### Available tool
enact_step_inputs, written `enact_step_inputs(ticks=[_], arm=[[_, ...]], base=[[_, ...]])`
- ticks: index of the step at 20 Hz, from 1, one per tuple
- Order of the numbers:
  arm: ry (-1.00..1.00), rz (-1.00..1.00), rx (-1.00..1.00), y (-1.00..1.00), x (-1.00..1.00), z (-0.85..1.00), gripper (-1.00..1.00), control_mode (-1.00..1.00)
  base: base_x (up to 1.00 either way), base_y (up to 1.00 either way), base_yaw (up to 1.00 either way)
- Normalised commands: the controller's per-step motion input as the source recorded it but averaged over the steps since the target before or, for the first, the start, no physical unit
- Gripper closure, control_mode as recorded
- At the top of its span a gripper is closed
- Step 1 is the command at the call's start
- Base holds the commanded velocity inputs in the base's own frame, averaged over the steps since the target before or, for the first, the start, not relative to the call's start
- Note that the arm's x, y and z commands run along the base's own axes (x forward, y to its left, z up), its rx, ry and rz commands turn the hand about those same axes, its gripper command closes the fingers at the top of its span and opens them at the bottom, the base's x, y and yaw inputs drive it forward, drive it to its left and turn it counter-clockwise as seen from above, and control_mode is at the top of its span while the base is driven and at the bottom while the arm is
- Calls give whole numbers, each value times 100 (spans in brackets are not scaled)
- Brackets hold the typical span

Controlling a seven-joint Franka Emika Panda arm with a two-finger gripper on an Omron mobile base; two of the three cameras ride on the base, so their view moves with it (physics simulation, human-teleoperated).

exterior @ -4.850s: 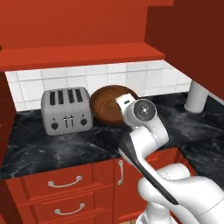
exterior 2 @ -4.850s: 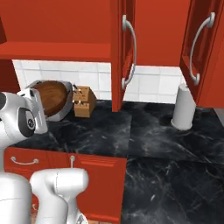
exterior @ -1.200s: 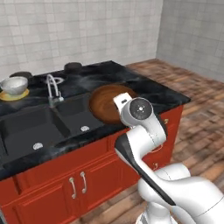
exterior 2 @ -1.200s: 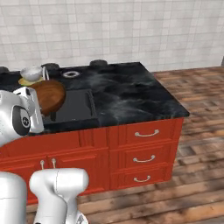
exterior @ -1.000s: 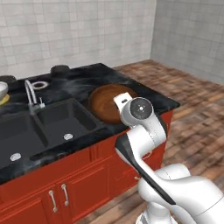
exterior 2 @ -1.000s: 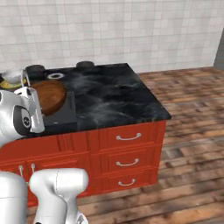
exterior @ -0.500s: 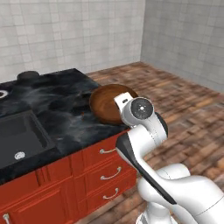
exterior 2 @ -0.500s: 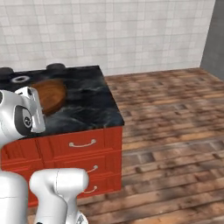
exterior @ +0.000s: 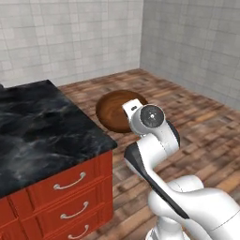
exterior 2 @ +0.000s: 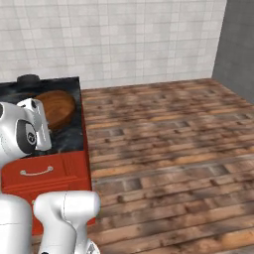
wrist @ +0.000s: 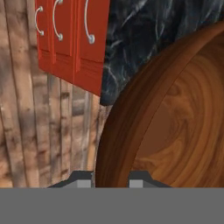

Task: Move the bowls from the cabinet to the plates on the dining table.

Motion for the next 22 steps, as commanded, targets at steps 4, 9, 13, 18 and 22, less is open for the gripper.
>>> enact_step_inputs(ticks=[4,9,13,18,22], arm=[[0,0,0,0,0,0,100,100],[0,0,0,0,0,0,100,100],[0,0,0,0,0,0,100,100],[0,0,0,0,0,0,100,100],[0,0,0,0,0,0,100,100]], base=[[48,-100,0],[82,-95,-2],[100,-88,-5],[100,-59,-7],[100,-27,-4]])
